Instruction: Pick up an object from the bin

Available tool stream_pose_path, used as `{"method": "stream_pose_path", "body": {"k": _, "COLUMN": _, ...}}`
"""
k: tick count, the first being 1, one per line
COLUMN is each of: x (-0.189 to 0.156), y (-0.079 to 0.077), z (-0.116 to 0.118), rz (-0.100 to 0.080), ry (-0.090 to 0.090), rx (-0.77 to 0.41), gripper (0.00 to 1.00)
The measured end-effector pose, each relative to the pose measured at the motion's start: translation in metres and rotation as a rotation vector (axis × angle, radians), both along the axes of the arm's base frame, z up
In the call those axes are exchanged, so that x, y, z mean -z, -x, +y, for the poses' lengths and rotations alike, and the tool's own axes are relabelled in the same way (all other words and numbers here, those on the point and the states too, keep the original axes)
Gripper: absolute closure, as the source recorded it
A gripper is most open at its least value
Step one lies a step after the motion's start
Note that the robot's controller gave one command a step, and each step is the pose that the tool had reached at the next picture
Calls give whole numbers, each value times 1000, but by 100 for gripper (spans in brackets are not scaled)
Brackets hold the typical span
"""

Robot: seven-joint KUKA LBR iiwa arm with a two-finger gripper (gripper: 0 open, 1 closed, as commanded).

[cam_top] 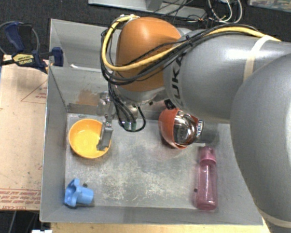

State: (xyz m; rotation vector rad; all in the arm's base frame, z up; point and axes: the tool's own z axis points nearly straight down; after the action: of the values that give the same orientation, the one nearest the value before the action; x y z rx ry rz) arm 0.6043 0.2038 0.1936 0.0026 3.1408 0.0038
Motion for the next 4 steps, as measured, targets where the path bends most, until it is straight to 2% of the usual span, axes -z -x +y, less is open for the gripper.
{"method": "stream_pose_path", "body": {"k": 1, "x": 2, "y": 0, "z": 2, "rz": -3, "ry": -1, "rx": 14, "gripper": 0}}
{"method": "stream_pose_path", "body": {"k": 2, "x": -68, "y": 19, "z": -21, "rz": -10, "ry": -2, "rx": -91, "gripper": 0}}
{"method": "stream_pose_path", "body": {"k": 3, "x": 51, "y": 44, "z": 1, "rz": 2, "ry": -2, "rx": -114, "gripper": 0}}
{"method": "stream_pose_path", "body": {"k": 4, "x": 19, "y": 29, "z": 6, "rz": -15, "ry": -3, "rx": -182, "gripper": 0}}
